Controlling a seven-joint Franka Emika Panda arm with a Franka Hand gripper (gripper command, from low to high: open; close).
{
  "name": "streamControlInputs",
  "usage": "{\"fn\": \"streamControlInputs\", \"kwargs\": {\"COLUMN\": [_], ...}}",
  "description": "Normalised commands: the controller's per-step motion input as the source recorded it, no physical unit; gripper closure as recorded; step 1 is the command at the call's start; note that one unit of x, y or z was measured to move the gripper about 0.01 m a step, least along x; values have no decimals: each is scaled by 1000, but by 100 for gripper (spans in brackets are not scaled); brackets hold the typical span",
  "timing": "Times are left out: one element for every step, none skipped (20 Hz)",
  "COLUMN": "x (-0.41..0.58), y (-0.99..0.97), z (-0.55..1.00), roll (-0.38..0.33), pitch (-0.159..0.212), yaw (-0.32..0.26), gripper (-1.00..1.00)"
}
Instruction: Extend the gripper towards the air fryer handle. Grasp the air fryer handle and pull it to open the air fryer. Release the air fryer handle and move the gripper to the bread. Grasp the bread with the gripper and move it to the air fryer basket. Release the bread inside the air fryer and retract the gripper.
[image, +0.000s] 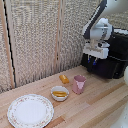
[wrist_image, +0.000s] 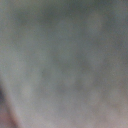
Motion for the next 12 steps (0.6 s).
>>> {"fn": "streamControlInputs", "kwargs": {"x": [-186,-129,-86,-29,-3,0,0,0,-23,-23,-63,-223], "y": [780,777,763,746,746,729,709,703,703,697,697,686], "z": [189,151,134,120,100,74,20,0,0,-9,-54,-109], "roll": [-35,-43,-46,-49,-48,-54,-61,-74,-88,-93,-109,-110], "pitch": [-85,-76,-81,-89,-86,-95,-96,-86,-69,-68,-52,-11], "yaw": [-54,-64,-75,-91,-99,-118,-124,-110,-102,-104,-96,-87], "gripper": [100,100,100,100,100,100,100,100,100,100,100,100]}}
